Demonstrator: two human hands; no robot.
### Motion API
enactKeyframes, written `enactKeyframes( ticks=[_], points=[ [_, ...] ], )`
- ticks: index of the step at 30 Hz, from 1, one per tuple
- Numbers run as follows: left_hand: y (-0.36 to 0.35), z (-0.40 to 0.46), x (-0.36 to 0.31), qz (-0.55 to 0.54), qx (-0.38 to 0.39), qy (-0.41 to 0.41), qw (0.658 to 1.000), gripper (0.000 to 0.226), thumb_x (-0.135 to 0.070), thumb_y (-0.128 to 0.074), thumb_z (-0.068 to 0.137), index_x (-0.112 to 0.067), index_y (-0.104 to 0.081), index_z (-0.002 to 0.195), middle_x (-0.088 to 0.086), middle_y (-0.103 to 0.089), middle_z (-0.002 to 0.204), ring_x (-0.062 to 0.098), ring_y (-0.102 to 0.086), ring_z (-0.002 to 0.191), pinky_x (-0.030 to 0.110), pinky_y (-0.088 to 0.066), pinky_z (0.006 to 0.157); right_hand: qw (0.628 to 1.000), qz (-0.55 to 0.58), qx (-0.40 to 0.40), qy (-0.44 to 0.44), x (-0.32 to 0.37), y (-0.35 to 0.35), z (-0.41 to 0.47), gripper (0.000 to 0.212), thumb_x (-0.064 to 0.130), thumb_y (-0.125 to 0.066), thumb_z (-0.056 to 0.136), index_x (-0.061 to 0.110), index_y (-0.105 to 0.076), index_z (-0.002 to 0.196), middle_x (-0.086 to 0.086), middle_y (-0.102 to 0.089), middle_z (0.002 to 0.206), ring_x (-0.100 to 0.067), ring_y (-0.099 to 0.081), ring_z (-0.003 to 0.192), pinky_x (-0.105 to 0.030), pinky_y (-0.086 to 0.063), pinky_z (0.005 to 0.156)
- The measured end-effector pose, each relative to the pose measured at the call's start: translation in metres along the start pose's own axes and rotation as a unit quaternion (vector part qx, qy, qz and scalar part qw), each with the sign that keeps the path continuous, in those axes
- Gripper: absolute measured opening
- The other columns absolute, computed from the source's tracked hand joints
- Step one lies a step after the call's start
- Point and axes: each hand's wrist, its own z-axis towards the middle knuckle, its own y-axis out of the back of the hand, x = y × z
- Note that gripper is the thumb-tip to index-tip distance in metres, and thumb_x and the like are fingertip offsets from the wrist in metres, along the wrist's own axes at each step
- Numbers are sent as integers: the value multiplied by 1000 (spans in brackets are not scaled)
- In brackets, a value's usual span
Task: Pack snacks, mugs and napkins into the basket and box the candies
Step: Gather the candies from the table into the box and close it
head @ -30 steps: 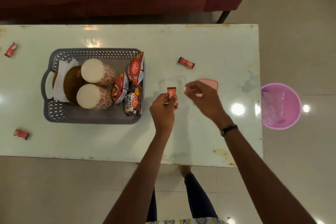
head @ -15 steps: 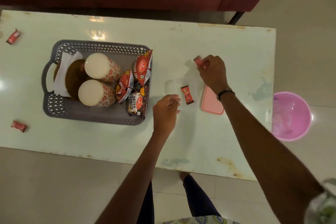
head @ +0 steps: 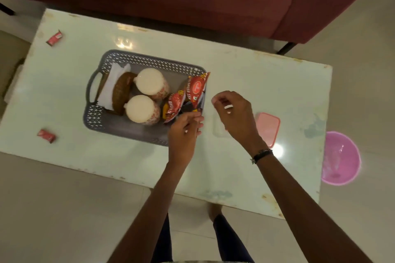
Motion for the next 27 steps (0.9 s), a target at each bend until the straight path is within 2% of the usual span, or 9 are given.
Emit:
enactKeyframes(
  ticks=[2, 6, 11, 14, 16, 18, 22, 25, 27],
  points=[
    [38, 7, -6, -24, -36, -16, 999, 14, -13, -54, 92, -21, -64, 93, 4, -70, 93, 19, -68, 88, 28, -56, 74, 997, 8, 69, 43, 29, -31, 7, 9, 14, -60, 89, 11, -68, 92, 4, -65, 89, -8, -60, 78, -9, -46, 67],
    [129, 25, -6, -56, -147, -15, 988, 12, -7, -57, 88, -16, -64, 93, 5, -69, 90, 14, -64, 80, 18, -52, 65, 980, -3, 154, 129, 76, -114, 22, 14, 16, -58, 90, 7, -68, 94, -5, -70, 93, -13, -63, 80, -18, -51, 72],
    [261, 56, 29, 15, -297, 5, 955, 14, -6, -57, 86, -13, -61, 96, 9, -64, 95, 9, -60, 75, 27, -53, 66, 963, 3, 218, 157, 128, -229, 35, 14, 15, -58, 90, 6, -68, 93, -6, -70, 93, -13, -63, 80, -21, -50, 73],
    [320, 75, 59, 43, -366, 58, 928, 18, -6, -57, 80, -8, -60, 97, 10, -63, 92, 29, -65, 82, 43, -54, 77, 959, -5, 243, 147, 144, -280, 39, 14, 18, -58, 91, 9, -68, 90, 1, -67, 85, -11, -59, 75, -14, -46, 70],
    [353, 90, 79, 60, -399, 97, 910, 21, -6, -61, 77, -2, -59, 98, 19, -63, 97, 40, -61, 93, 40, -48, 86, 954, -14, 262, 145, 152, -314, 41, 14, 18, -57, 91, 9, -68, 90, 0, -66, 85, -11, -58, 75, -9, -42, 68],
    [375, 103, 91, 81, -418, 140, 894, 28, -8, -64, 79, 3, -57, 103, 24, -60, 106, 36, -56, 102, 28, -40, 85, 951, -10, 277, 133, 156, -343, 42, 13, 18, -58, 91, 10, -68, 89, -3, -68, 87, -12, -60, 76, -10, -44, 70],
    [393, 127, 103, 69, -401, 187, 894, 40, -16, -70, 75, 0, -53, 108, 19, -57, 113, 32, -57, 102, 36, -46, 87, 947, -29, 301, 106, 155, -385, 48, 12, 20, -58, 90, 14, -69, 90, -1, -70, 91, -11, -61, 78, -19, -49, 75],
    [398, 142, 106, 87, -401, 165, 897, 35, -17, -68, 76, -5, -52, 105, 15, -61, 106, 28, -60, 93, 36, -49, 82, 941, -57, 316, 105, 153, -406, 58, 13, 21, -57, 91, 15, -68, 92, -1, -70, 93, -14, -63, 81, -29, -53, 80],
    [400, 150, 104, 99, -388, 146, 905, 21, -16, -67, 78, -8, -54, 92, 13, -63, 95, 26, -59, 86, 31, -45, 75, 937, -78, 319, 116, 153, -418, 67, 13, 20, -56, 91, 15, -68, 94, -1, -69, 95, -14, -63, 82, -32, -53, 81]
  ],
)
